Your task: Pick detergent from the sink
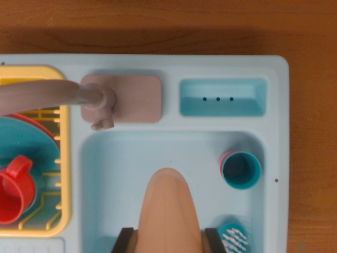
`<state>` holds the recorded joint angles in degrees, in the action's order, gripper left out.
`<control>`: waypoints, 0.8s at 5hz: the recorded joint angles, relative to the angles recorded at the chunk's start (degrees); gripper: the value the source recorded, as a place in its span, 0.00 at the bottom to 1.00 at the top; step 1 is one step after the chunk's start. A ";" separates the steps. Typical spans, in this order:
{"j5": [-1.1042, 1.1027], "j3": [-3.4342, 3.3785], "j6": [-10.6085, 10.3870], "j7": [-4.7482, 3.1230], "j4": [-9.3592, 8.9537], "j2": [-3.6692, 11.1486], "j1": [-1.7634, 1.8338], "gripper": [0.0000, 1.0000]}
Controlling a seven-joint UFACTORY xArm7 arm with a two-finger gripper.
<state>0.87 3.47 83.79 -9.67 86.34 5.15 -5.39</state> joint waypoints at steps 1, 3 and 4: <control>-0.04 0.01 1.63 0.04 1.23 -0.41 0.01 1.00; -0.07 0.02 2.94 0.07 2.21 -0.74 0.01 1.00; -0.07 0.02 2.94 0.07 2.21 -0.74 0.01 1.00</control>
<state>0.79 3.49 86.73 -9.60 88.55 4.41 -5.38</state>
